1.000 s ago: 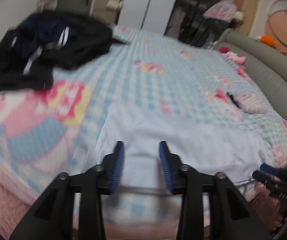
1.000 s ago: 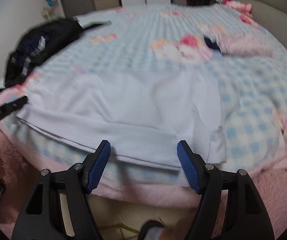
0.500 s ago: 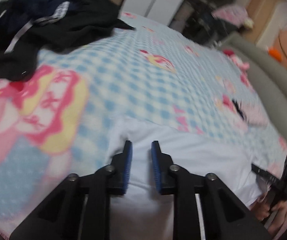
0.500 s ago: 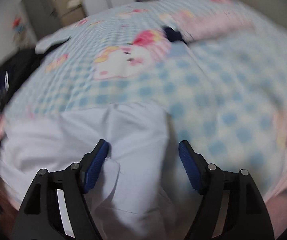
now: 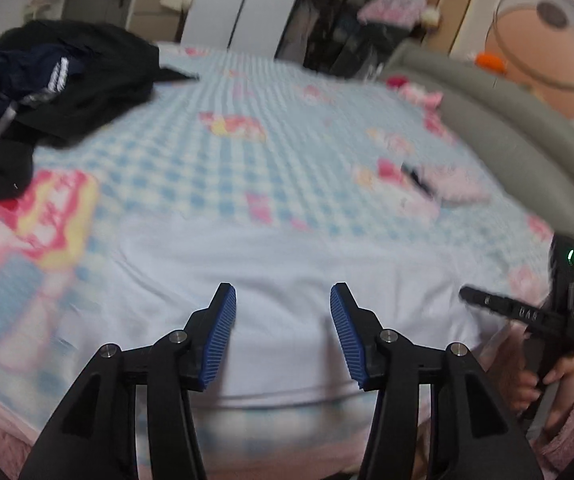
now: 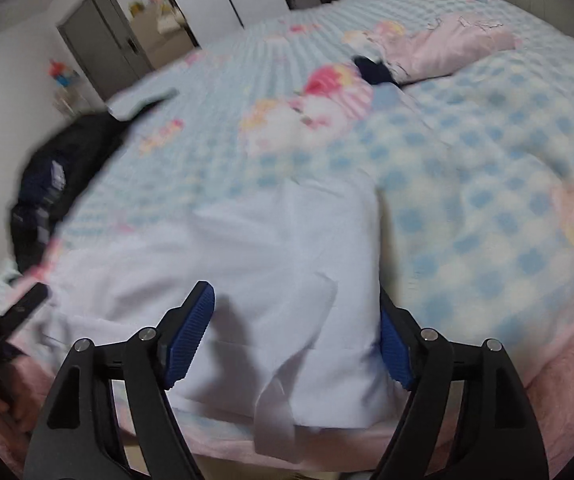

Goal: Fold clothes
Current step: 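Open both tools and move them over the folded white shirt, then grasp the white shirt's side edge with the right tool and lift it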

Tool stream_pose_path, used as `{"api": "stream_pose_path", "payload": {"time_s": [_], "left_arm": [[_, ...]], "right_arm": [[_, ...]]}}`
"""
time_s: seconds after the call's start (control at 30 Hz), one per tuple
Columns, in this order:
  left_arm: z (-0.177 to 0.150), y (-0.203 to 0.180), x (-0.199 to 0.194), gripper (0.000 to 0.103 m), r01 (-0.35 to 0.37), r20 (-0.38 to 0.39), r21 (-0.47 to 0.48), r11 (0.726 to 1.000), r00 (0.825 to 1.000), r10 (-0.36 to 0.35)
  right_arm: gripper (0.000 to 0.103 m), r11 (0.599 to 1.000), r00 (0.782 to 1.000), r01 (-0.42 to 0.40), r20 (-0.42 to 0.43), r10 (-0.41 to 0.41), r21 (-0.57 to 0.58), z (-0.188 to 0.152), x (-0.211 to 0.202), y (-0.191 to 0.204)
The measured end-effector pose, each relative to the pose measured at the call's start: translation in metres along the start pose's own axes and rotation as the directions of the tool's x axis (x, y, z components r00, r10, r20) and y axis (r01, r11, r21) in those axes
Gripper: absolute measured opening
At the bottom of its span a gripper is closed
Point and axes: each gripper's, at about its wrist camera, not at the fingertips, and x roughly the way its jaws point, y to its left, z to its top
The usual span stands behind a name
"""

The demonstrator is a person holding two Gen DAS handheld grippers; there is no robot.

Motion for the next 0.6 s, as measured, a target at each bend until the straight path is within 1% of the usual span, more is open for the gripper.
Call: {"api": "stream_pose_path", "payload": {"time_s": [0.1,0.17,0.23,0.3,0.33,0.4,0.43,0.47,0.6], "left_arm": [[-0.003,0.005,0.002,0.051,-0.042,-0.016,-0.003,0.999,0.999,0.042],[-0.002,0.015,-0.005,0.051,-0.041,-0.003,-0.045,0.998,0.999,0.041],[-0.002,0.027,-0.013,0.051,-0.012,0.019,-0.099,0.995,1.000,0.014],[-0.002,0.033,-0.021,0.051,0.050,0.040,-0.124,0.991,0.998,-0.046],[-0.002,0.034,-0.025,0.051,0.085,0.050,-0.134,0.987,0.996,-0.079],[-0.001,0.031,-0.029,0.051,0.157,0.060,-0.150,0.976,0.987,-0.149],[-0.002,0.027,-0.029,0.051,0.175,0.059,-0.145,0.974,0.984,-0.168],[-0.003,0.025,-0.027,0.051,0.164,0.049,-0.136,0.977,0.986,-0.158],[-0.006,0.021,-0.016,0.052,0.075,-0.004,-0.106,0.991,0.997,-0.076]], "right_arm": [[0.077,0.999,1.000,0.023,-0.011,-0.022,0.038,0.000,0.000,-0.010],[0.077,0.996,0.998,0.065,0.006,-0.066,0.052,-0.001,-0.005,-0.016],[0.077,0.993,0.994,0.089,0.049,-0.093,0.079,0.000,-0.014,-0.022],[0.077,0.988,0.988,0.105,0.101,-0.116,0.110,0.002,-0.026,-0.029],[0.077,0.988,0.986,0.096,0.124,-0.110,0.119,0.003,-0.031,-0.031],[0.077,0.994,0.992,0.008,0.121,-0.021,0.111,0.002,-0.034,-0.031],[0.077,0.993,0.993,-0.020,0.117,0.006,0.114,0.001,-0.034,-0.032],[0.077,0.992,0.993,-0.020,0.120,0.005,0.128,0.001,-0.035,-0.035],[0.075,0.983,0.991,-0.023,0.132,-0.001,0.182,-0.001,-0.039,-0.045]]}}
